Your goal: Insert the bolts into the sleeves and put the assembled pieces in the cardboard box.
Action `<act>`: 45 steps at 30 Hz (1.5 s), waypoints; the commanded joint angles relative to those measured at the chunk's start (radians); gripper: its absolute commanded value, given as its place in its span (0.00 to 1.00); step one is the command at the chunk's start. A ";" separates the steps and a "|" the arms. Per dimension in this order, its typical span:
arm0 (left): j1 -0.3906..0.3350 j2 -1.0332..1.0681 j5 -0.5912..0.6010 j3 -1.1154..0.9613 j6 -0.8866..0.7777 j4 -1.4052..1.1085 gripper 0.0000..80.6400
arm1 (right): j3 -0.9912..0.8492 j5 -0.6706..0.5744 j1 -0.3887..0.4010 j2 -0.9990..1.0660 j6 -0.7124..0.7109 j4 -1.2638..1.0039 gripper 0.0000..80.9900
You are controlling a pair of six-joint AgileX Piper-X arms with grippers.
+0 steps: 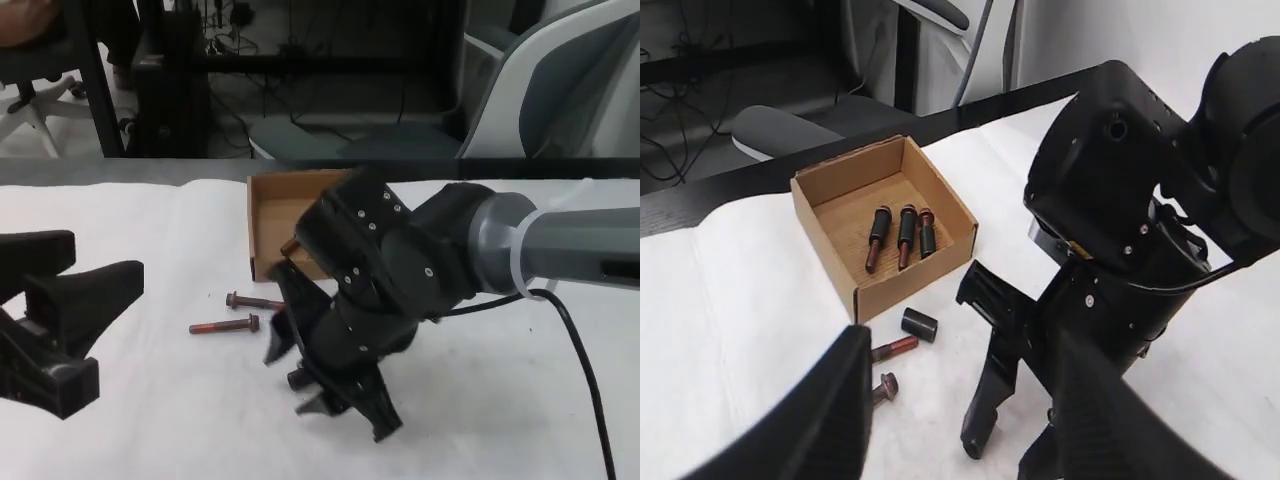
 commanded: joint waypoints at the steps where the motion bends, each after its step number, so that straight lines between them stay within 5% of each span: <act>1: 0.001 -0.010 -0.010 -0.013 0.003 -0.011 0.68 | -0.011 0.053 -0.007 0.004 0.004 0.051 0.64; 9: 0.001 -0.010 -0.010 -0.013 0.003 -0.011 0.68 | -0.011 0.142 -0.007 0.004 -0.016 0.050 0.63; 15: 0.001 -0.010 -0.010 -0.013 0.003 -0.011 0.68 | -0.011 0.162 -0.007 0.009 -0.016 0.009 0.47; 45: 0.001 -0.010 -0.056 -0.013 0.003 -0.011 0.68 | -0.025 0.154 -0.030 0.055 -0.020 -0.021 0.46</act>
